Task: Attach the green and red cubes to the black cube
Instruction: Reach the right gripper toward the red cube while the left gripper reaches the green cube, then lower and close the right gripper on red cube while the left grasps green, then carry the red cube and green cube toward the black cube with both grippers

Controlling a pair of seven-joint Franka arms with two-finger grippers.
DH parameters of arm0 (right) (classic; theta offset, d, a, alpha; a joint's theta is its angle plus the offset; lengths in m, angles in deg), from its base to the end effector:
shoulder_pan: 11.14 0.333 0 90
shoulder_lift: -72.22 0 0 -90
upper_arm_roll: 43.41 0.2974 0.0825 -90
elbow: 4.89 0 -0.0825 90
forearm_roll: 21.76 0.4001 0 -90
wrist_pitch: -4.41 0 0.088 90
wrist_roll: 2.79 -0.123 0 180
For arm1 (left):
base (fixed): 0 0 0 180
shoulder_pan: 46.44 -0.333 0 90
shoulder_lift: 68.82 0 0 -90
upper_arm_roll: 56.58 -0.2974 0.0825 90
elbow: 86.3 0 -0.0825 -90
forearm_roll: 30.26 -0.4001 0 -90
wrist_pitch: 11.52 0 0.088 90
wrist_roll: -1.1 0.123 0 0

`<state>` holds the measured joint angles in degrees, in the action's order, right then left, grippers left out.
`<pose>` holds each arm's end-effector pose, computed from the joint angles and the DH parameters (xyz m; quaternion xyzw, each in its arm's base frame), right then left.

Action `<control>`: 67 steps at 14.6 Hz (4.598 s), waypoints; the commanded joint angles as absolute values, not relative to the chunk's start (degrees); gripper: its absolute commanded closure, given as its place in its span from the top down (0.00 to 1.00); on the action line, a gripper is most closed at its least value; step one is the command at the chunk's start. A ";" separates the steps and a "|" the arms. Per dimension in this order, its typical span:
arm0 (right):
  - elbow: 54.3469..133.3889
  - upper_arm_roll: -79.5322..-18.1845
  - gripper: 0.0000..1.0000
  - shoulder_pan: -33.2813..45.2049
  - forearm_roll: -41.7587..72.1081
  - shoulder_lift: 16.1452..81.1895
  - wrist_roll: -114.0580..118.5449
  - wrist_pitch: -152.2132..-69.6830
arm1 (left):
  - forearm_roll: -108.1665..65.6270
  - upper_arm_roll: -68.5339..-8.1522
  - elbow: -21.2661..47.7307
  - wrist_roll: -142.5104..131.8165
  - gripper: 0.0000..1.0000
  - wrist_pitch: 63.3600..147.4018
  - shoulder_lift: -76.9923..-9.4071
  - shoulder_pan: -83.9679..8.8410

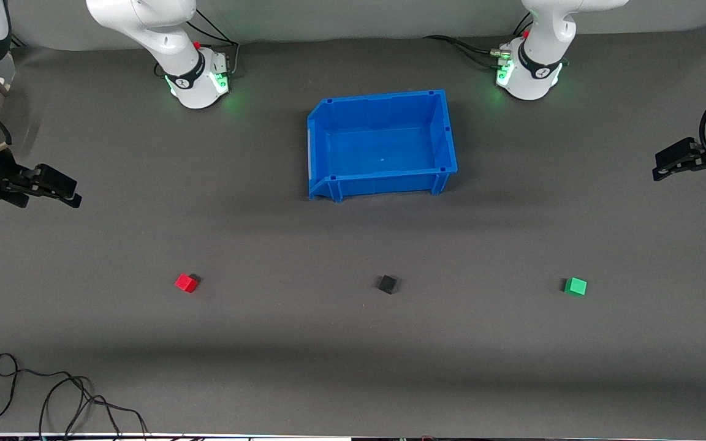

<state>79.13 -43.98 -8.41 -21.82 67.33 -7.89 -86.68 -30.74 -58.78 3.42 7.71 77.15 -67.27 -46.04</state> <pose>0.5982 0.0227 0.5928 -0.9995 0.0256 -0.0190 0.0003 0.5744 0.0188 0.5748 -0.9989 0.0419 0.0230 0.0030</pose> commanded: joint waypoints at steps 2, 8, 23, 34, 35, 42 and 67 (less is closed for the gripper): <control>77.38 -44.11 1.00 -8.23 -22.64 66.25 -7.45 -85.33 | -30.70 -58.69 3.08 6.73 1.00 77.34 -67.15 -45.82; 77.20 -44.20 1.00 -8.32 -22.73 64.23 -7.09 -85.24 | -30.61 -58.86 3.78 2.27 1.00 77.25 -65.49 -46.87; 77.20 -44.11 0.98 -7.18 -20.62 47.10 -35.82 -93.93 | -25.78 -58.87 13.10 -48.37 1.00 104.91 -47.75 -52.42; 80.53 -44.55 0.98 -7.45 -14.55 35.13 -36.98 -109.04 | -24.90 -58.69 9.14 -58.84 0.89 118.72 -31.57 -49.87; 81.24 -44.55 0.98 -7.27 -14.73 34.78 -36.80 -110.19 | -24.64 -58.69 9.23 -58.92 0.88 119.78 -30.77 -49.87; 83.08 -44.55 0.98 -7.09 -19.72 30.65 -36.19 -115.29 | -24.64 -58.60 9.67 -58.75 0.85 122.96 -28.13 -49.69; 88.89 -44.03 0.00 -5.79 -11.92 33.54 -46.53 -122.33 | -24.37 -57.02 5.57 -59.28 0.00 119.30 -29.36 -49.25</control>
